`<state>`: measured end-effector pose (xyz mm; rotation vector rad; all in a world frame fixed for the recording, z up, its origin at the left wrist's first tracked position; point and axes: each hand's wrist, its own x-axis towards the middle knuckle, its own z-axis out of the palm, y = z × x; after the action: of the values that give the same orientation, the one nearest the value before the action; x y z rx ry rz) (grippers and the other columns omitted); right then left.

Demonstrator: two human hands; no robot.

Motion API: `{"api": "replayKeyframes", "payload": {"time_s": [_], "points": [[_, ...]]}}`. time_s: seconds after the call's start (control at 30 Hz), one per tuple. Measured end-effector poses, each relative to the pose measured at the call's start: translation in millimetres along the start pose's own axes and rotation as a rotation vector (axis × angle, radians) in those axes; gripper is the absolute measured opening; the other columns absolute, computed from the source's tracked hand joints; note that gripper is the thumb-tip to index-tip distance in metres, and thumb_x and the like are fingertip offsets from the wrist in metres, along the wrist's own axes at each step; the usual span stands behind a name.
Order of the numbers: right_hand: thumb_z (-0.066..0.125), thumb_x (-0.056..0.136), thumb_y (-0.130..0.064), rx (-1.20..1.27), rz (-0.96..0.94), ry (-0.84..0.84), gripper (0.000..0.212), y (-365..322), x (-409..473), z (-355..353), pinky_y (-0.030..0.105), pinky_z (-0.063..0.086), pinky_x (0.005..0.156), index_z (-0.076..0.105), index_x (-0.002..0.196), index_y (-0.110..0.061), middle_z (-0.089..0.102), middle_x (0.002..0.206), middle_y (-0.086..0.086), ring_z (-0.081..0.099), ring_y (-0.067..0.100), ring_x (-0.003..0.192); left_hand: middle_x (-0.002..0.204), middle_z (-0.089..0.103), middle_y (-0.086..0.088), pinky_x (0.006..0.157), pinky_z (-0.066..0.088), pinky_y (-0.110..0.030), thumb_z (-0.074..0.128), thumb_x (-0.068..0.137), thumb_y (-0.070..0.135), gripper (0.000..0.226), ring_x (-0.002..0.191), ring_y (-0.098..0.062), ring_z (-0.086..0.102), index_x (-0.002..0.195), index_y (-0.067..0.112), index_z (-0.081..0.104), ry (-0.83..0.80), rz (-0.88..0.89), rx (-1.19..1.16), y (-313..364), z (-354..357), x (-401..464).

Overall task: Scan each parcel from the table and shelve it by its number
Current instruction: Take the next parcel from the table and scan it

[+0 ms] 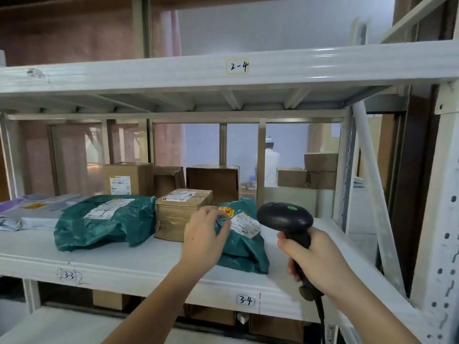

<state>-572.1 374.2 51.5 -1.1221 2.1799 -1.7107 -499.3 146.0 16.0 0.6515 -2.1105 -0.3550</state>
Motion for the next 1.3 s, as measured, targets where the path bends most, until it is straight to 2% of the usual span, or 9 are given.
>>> {"api": "replayKeyframes", "payload": {"time_s": [0.1, 0.2, 0.37, 0.53, 0.8, 0.97, 1.1, 1.2, 1.3], "points": [[0.063, 0.094, -0.023, -0.006, 0.000, -0.002, 0.011, 4.6, 3.2, 0.0, 0.032, 0.048, 0.051, 0.061, 0.093, -0.012, 0.063, 0.056, 0.012, 0.054, 0.019, 0.045, 0.155, 0.048, 0.013, 0.121, 0.031, -0.037, 0.040, 0.092, 0.082, 0.076, 0.144, -0.011, 0.039, 0.150, 0.034, 0.051, -0.264, 0.093, 0.137, -1.1, 5.3, -0.9], [0.062, 0.094, -0.025, -0.012, 0.007, -0.005, 0.013, 7.5, 6.6, -1.3, 0.032, 0.049, 0.051, 0.062, 0.093, -0.012, 0.064, 0.055, 0.011, 0.055, 0.019, 0.045, 0.162, 0.040, 0.012, 0.127, 0.029, -0.039, 0.043, 0.083, 0.091, 0.095, 0.150, -0.013, 0.032, 0.159, 0.033, 0.037, -0.319, 0.113, 0.238, -1.9, 12.4, 5.3], [0.062, 0.094, -0.026, -0.039, 0.014, -0.003, 0.014, 11.3, 9.5, -3.6, 0.030, 0.049, 0.051, 0.060, 0.090, -0.012, 0.065, 0.056, 0.013, 0.056, 0.020, 0.046, 0.162, 0.040, 0.007, 0.125, 0.030, -0.040, 0.051, 0.090, 0.081, 0.089, 0.150, -0.018, 0.033, 0.160, 0.029, 0.032, -0.318, 0.112, 0.313, -3.5, 28.7, 22.6], [0.061, 0.093, -0.023, -0.043, 0.031, 0.004, 0.010, 11.8, 7.0, -7.5, 0.028, 0.050, 0.052, 0.062, 0.093, -0.013, 0.064, 0.057, 0.009, 0.057, 0.016, 0.047, 0.163, 0.040, 0.003, 0.126, 0.028, -0.045, 0.043, 0.096, 0.076, 0.082, 0.151, -0.022, 0.035, 0.160, 0.026, 0.029, -0.323, 0.138, 0.460, -4.7, 41.7, 37.8], [0.060, 0.093, -0.024, -0.105, 0.041, 0.073, 0.009, 8.9, -13.5, -18.8, 0.035, 0.054, 0.058, 0.061, 0.094, -0.015, 0.066, 0.060, 0.013, 0.059, 0.018, 0.049, 0.159, 0.046, -0.003, 0.124, 0.030, -0.048, 0.044, 0.100, 0.068, 0.075, 0.148, -0.026, 0.041, 0.157, 0.020, 0.034, -0.358, 0.163, 0.557, -2.9, 47.8, 49.5], [0.061, 0.093, -0.022, -0.121, 0.082, 0.150, 0.007, 2.6, -35.6, -26.8, 0.025, 0.052, 0.052, 0.062, 0.096, -0.015, 0.064, 0.062, 0.007, 0.060, 0.010, 0.047, 0.164, 0.036, -0.010, 0.127, 0.024, -0.051, 0.044, 0.100, 0.067, 0.080, 0.154, -0.032, 0.028, 0.158, 0.013, 0.033, -0.352, 0.211, 0.613, -3.5, 40.0, 50.9], [0.061, 0.093, -0.021, -0.126, 0.120, 0.250, 0.006, 0.4, -64.0, -33.8, 0.027, 0.054, 0.054, 0.062, 0.097, -0.016, 0.063, 0.063, 0.002, 0.062, 0.009, 0.049, 0.160, 0.039, -0.011, 0.126, 0.024, -0.051, 0.054, 0.098, 0.061, 0.073, 0.153, -0.033, 0.028, 0.153, 0.015, 0.046, -0.249, 0.379, 0.388, 33.2, 42.2, 33.3], [0.061, 0.094, -0.021, -0.146, 0.180, 0.326, 0.005, 5.7, -95.4, -39.5, 0.026, 0.054, 0.054, 0.061, 0.095, -0.017, 0.064, 0.062, 0.003, 0.061, 0.008, 0.047, 0.161, 0.039, -0.007, 0.127, 0.023, -0.047, 0.052, 0.098, 0.064, 0.073, 0.153, -0.029, 0.028, 0.155, 0.020, 0.044, -0.356, 0.517, 0.160, 86.9, 49.9, -3.4], [0.061, 0.093, -0.022, -0.208, 0.246, 0.404, 0.007, 11.1, -132.0, -49.4, 0.023, 0.053, 0.050, 0.062, 0.092, -0.015, 0.064, 0.059, 0.002, 0.060, 0.007, 0.045, 0.171, 0.026, 0.000, 0.130, 0.020, -0.047, 0.050, 0.099, 0.066, 0.074, 0.158, -0.024, 0.022, 0.161, 0.029, 0.032, -0.503, 0.609, -0.015, 140.2, 61.1, -47.7]]}}
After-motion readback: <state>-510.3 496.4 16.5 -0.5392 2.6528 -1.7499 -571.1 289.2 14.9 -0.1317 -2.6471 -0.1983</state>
